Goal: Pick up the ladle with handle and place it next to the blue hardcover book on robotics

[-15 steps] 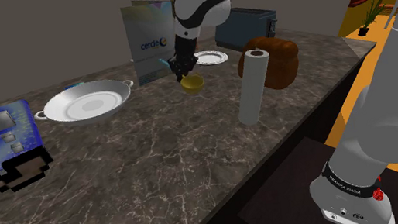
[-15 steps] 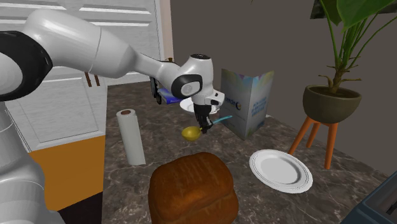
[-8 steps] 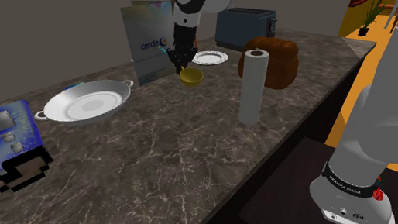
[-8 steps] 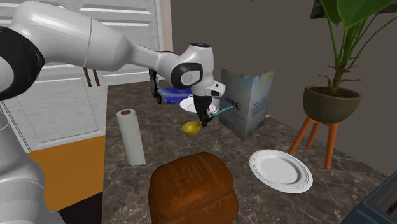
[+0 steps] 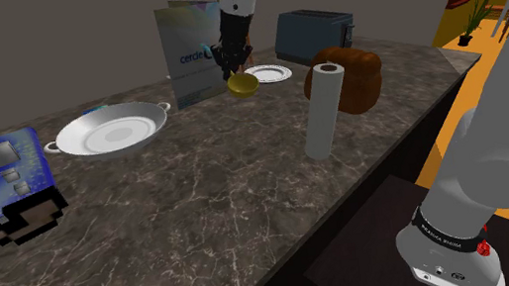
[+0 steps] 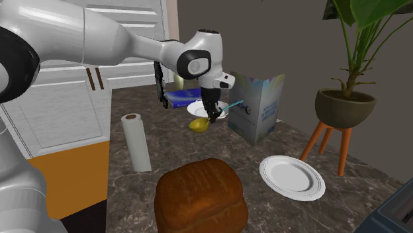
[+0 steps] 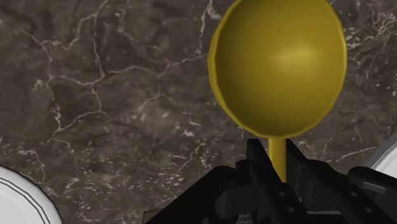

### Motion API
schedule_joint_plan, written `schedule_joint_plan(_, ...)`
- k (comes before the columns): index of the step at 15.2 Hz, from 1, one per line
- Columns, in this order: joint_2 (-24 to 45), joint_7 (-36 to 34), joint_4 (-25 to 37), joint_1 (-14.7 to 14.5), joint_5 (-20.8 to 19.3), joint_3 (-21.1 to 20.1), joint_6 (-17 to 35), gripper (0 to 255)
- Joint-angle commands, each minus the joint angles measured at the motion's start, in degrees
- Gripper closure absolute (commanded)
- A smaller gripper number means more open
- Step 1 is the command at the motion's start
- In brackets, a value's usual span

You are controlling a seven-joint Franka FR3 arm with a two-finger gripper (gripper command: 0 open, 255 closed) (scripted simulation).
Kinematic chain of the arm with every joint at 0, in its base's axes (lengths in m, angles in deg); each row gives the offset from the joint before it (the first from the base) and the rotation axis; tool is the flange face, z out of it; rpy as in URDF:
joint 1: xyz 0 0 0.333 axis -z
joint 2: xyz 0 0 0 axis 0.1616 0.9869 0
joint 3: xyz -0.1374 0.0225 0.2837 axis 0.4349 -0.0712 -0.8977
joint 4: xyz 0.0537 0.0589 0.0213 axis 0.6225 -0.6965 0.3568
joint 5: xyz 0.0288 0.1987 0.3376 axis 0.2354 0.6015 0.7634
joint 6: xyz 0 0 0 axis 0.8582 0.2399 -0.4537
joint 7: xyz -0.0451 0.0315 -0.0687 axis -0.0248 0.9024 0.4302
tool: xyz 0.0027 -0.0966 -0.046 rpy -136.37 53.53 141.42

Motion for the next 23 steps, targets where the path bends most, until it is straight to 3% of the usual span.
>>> schedule_joint_plan(1,0.0,-0.2,1.4,0.0,-0.1,0.0,-1.5,255)
schedule_joint_plan(4,-0.1,-0.5,3.4,0.0,-0.2,0.0,-3.5,255)
schedule_joint_plan(14,-1.7,-14.4,1.2,-6.6,-2.6,-6.7,-1.4,255)
schedule_joint_plan(23,1.6,-27.3,5.1,-12.6,-5.6,-12.7,-1.1,255)
